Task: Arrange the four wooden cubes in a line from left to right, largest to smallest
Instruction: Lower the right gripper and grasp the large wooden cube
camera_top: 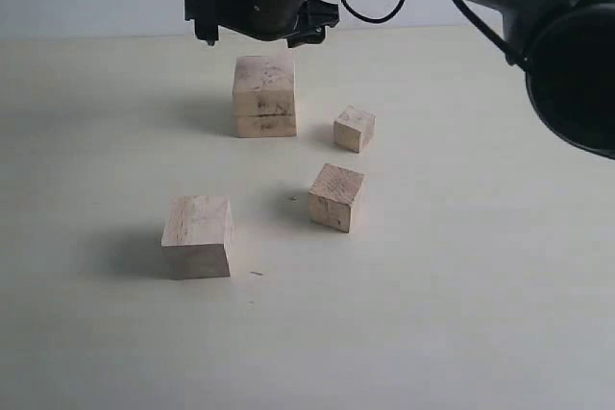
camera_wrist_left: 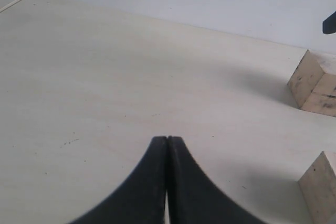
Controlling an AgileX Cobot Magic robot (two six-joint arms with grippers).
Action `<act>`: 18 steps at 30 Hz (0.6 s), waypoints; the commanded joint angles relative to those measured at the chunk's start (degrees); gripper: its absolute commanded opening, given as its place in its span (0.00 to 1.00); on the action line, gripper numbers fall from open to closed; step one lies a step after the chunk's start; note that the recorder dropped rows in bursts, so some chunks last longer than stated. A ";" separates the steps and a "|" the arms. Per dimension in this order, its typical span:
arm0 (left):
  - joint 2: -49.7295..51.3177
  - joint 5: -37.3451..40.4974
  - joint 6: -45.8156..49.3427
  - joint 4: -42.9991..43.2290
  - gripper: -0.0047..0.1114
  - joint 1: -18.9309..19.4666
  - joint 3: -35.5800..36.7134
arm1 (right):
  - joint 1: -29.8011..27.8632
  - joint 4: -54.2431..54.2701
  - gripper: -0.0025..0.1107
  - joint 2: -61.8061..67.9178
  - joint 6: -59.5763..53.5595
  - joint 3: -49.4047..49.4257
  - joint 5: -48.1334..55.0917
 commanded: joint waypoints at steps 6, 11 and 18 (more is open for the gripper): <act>-0.33 -0.76 0.27 -0.40 0.04 -0.30 -0.03 | -0.02 -2.74 0.86 4.92 1.98 -5.24 2.21; -0.33 -0.76 0.27 -0.40 0.04 -0.30 -0.03 | -0.02 -2.74 0.86 7.20 1.98 -5.70 2.86; -0.33 -0.76 0.27 -0.40 0.04 -0.30 -0.03 | -0.02 -2.52 0.86 9.53 2.15 -5.70 4.84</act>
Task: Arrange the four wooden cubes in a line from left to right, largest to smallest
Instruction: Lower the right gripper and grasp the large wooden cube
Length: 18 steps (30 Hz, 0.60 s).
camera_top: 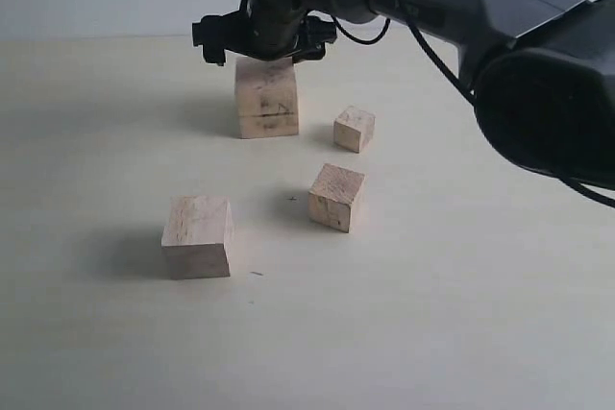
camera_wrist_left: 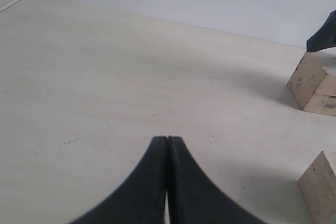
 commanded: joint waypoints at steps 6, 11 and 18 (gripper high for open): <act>-0.33 -0.76 0.27 -0.40 0.04 -0.30 -0.03 | -0.02 1.08 0.86 2.64 0.44 0.29 2.94; -0.33 -0.76 0.27 -0.40 0.04 -0.30 -0.03 | -0.02 1.08 0.86 1.47 0.22 0.29 3.28; -0.33 -0.76 0.27 -0.40 0.04 -0.30 -0.03 | -0.02 -0.59 0.86 -1.57 0.09 0.29 3.94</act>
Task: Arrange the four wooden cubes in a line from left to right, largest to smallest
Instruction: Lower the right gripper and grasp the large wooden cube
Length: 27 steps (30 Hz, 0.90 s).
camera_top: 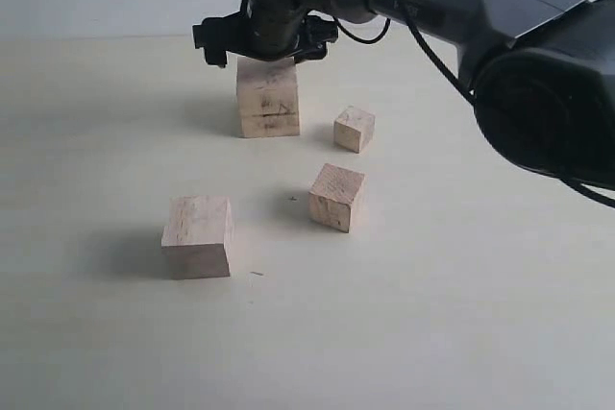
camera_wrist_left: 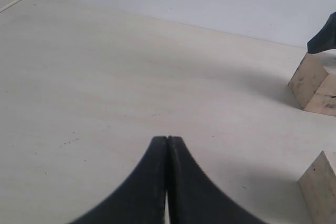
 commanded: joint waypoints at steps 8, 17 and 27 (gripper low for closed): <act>-0.33 -0.76 0.27 -0.40 0.04 -0.30 -0.03 | -0.06 -0.76 0.86 -2.06 0.32 0.46 3.40; -0.33 -0.76 0.27 -0.40 0.04 -0.30 -0.03 | -0.06 -0.63 0.86 -1.32 2.11 0.46 3.64; -0.33 -0.76 0.27 -0.40 0.04 -0.30 -0.03 | -0.06 1.25 0.86 2.43 3.37 0.46 2.03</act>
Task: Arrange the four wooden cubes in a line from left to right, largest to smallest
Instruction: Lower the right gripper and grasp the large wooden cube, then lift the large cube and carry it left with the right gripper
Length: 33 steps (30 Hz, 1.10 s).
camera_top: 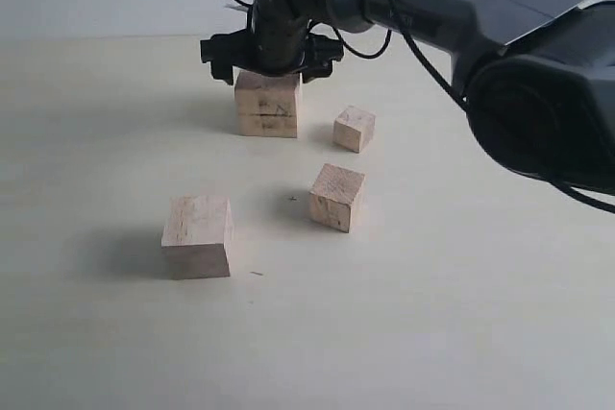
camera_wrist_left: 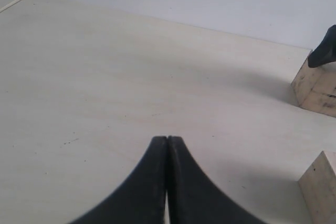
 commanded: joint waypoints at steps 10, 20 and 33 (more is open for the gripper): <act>-0.33 -0.76 0.27 -0.40 0.04 -0.30 -0.03 | -0.06 1.59 0.35 -1.13 -0.45 0.31 -0.57; -0.33 -0.76 0.27 -0.40 0.04 -0.30 -0.03 | -0.06 24.40 0.02 -5.92 -43.63 0.31 1.40; -0.33 -0.76 0.27 -0.40 0.04 -0.30 -0.03 | 6.93 48.83 0.02 -3.43 -95.24 0.31 5.27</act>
